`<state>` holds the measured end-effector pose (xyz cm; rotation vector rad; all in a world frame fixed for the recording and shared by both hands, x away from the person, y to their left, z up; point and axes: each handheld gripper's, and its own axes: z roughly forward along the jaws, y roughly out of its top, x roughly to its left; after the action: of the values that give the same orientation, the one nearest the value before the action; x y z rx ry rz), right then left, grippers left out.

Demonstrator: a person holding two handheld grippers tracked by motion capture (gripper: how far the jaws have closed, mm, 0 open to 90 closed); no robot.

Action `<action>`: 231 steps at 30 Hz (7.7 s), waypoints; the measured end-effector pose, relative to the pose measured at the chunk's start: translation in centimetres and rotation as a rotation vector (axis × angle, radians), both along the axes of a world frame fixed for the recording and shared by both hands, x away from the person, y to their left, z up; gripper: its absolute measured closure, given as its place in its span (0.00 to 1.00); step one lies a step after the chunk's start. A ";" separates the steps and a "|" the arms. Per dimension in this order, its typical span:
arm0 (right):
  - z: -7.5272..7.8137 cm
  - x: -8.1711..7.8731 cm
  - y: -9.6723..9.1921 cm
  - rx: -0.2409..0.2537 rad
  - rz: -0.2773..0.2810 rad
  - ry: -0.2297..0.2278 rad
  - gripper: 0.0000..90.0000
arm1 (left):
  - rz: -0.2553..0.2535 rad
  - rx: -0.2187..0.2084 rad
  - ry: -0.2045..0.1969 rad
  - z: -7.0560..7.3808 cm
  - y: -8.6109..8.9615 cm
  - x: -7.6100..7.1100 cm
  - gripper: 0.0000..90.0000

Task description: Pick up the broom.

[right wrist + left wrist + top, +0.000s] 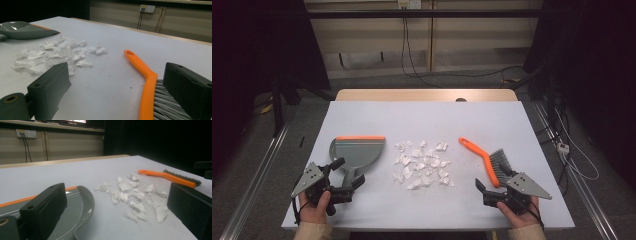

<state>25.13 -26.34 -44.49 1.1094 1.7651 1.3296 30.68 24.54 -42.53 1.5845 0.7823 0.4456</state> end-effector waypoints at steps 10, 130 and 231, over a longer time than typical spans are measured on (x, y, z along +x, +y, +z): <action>0.2 0.3 -0.3 -0.002 0.003 0.004 0.07 | -0.004 0.005 -0.006 0.1 0.0 0.1 0.03; 0.6 16.4 -1.7 -0.092 0.089 0.621 0.81 | -0.005 -0.003 -0.034 0.8 -0.2 -0.1 0.03; 7.6 9.2 -1.6 0.309 0.242 0.084 0.79 | -0.155 0.017 -0.076 3.8 -7.1 0.1 0.03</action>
<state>34.29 -27.98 -36.87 1.1553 1.8414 1.7727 30.79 17.41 -38.70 1.6208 0.5947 0.3985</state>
